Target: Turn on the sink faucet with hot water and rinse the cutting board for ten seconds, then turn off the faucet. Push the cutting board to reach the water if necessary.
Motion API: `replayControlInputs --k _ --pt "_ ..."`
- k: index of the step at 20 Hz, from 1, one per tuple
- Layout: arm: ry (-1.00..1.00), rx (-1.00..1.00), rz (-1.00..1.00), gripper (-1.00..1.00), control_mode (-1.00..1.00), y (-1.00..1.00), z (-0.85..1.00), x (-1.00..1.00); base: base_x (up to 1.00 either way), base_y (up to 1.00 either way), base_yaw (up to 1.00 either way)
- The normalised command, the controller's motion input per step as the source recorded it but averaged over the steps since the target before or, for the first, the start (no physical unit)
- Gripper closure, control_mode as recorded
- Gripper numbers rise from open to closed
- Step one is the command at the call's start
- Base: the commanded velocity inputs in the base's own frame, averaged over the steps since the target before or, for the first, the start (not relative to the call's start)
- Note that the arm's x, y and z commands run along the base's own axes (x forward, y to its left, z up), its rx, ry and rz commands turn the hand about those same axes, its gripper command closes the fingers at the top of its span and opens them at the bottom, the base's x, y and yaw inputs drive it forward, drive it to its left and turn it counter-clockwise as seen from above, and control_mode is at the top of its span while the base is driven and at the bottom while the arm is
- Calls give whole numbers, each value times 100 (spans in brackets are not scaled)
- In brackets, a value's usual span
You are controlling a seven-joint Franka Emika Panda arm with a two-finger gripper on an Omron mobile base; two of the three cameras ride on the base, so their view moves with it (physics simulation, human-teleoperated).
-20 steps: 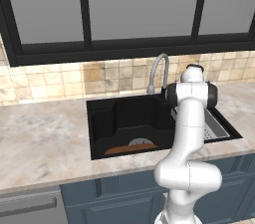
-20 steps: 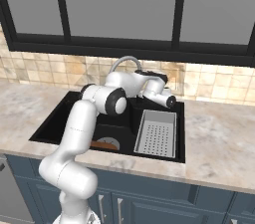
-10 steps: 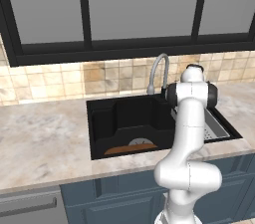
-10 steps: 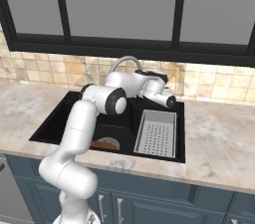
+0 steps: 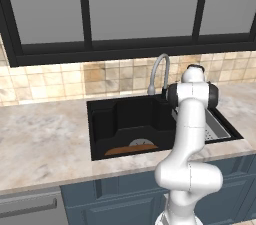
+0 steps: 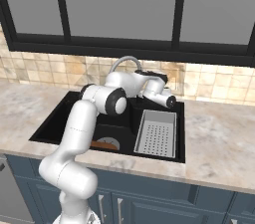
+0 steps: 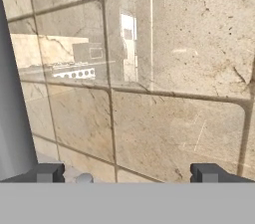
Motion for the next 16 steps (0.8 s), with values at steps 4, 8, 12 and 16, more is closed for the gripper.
replayControlInputs --k 4,8,12,16 --pt "0 0 0 -100 -100 0 0 0 0 0 0" --pt "0 0 0 -100 -100 0 0 0 0 0 0" --pt "0 0 0 -100 -100 0 0 8 0 0 0" --pt "0 0 0 -100 -100 0 0 4 0 0 0"
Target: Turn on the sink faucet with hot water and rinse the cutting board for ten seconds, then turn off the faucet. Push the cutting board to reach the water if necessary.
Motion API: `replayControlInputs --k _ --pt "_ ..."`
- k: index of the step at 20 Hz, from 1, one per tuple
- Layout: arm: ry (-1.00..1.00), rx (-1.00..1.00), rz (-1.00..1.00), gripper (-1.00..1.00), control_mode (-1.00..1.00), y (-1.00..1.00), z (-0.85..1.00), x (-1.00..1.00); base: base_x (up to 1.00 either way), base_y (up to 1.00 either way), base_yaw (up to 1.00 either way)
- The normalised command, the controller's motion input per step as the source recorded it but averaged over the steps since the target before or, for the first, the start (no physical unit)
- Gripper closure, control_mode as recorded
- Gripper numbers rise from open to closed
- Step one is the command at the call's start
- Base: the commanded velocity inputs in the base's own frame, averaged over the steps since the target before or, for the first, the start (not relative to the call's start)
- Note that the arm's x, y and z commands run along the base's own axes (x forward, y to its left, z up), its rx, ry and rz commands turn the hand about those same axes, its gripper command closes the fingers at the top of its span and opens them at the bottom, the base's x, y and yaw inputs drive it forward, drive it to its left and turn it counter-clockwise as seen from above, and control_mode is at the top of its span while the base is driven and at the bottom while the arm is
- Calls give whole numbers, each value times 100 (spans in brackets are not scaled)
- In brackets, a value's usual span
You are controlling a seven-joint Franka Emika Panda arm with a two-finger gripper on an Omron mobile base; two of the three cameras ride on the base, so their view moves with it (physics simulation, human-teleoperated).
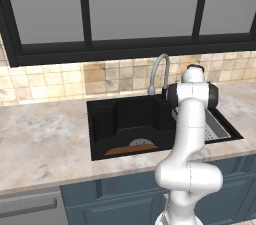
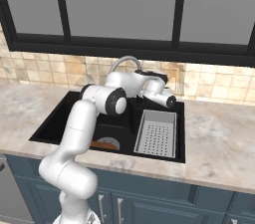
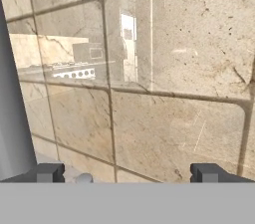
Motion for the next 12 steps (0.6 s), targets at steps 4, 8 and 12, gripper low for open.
replayControlInputs --k 4,8,12 --pt "0 0 0 -100 -100 0 0 0 0 0 0" --pt "0 0 0 -100 -100 0 0 0 0 0 0" --pt "0 0 0 -100 -100 0 0 0 0 0 0"
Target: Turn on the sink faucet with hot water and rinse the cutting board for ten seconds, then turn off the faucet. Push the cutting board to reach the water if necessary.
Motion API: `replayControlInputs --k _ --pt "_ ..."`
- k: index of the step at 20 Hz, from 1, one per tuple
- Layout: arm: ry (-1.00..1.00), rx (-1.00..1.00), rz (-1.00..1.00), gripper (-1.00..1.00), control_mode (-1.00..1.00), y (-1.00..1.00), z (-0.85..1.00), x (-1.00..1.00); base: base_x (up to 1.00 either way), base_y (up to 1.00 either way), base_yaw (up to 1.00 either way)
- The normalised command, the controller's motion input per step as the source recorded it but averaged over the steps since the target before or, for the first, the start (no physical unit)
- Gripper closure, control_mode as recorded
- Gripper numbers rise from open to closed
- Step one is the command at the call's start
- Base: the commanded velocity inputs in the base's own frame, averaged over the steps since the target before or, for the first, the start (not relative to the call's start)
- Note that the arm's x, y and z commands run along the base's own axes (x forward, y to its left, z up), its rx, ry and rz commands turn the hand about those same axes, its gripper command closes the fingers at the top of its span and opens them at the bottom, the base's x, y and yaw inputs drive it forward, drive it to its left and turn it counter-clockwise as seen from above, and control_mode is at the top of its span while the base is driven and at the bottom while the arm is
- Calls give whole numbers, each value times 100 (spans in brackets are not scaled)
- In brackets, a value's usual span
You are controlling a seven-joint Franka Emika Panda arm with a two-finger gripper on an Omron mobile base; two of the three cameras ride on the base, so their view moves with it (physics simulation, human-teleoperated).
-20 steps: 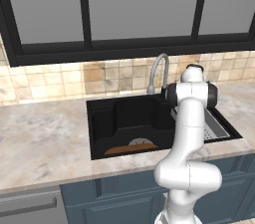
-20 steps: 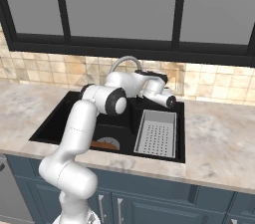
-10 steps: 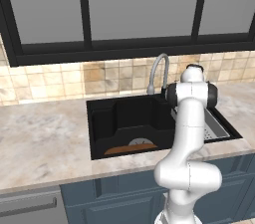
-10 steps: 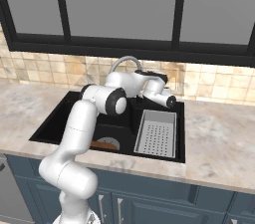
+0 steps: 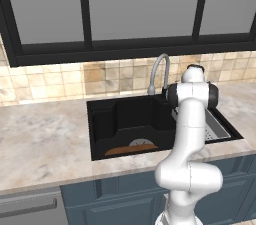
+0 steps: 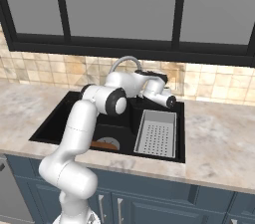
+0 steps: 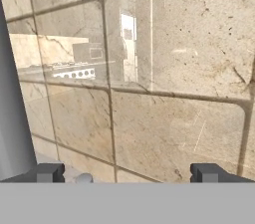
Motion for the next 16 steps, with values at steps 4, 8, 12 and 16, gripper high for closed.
replayControlInputs --k 4,8,12,16 --pt "0 0 0 -100 -100 0 0 0 0 0 0" --pt "0 0 0 100 -100 0 0 0 0 0 0" --pt "0 0 0 100 -100 0 0 0 0 0 0" --pt "0 0 0 100 -100 0 0 0 0 0 0"
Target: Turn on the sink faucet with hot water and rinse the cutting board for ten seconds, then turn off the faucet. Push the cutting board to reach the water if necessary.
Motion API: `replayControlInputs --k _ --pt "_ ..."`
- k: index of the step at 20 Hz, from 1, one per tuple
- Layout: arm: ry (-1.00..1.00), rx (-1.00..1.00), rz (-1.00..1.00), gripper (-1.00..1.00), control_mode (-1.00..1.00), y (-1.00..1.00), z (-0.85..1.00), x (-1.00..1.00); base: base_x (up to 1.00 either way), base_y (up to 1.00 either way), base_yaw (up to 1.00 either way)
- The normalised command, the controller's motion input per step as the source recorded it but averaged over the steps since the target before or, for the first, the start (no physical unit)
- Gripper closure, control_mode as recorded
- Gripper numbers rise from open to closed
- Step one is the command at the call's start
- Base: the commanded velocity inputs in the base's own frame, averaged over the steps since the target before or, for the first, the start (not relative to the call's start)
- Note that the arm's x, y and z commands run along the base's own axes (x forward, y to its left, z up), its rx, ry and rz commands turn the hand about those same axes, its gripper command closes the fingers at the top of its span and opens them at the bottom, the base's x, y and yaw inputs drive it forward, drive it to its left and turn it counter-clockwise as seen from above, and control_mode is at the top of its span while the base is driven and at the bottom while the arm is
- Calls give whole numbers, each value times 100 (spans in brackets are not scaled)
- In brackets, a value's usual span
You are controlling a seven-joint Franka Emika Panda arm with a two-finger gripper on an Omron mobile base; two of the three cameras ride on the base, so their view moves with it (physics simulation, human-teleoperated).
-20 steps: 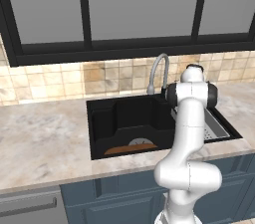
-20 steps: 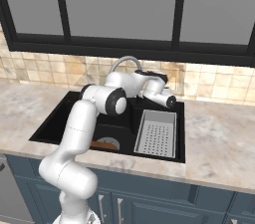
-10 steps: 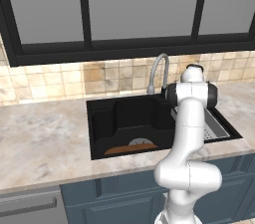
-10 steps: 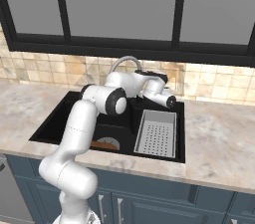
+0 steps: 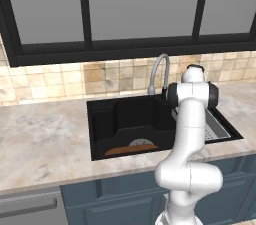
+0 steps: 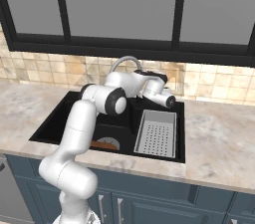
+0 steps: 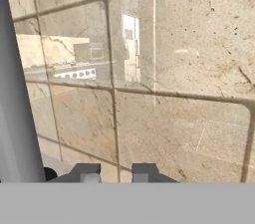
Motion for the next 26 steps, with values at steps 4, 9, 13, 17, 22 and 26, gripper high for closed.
replayControlInputs --k 4,9,13,17,22,26 --pt "0 0 0 100 -100 0 0 0 0 0 0" --pt "0 0 0 100 -100 0 0 0 0 0 0" --pt "0 0 0 100 -100 0 0 0 0 0 0" --pt "0 0 0 100 -100 0 0 0 0 0 0" --pt "0 0 0 100 -100 0 0 0 0 0 0" --pt "-5 0 0 100 -100 0 0 0 0 0 0"
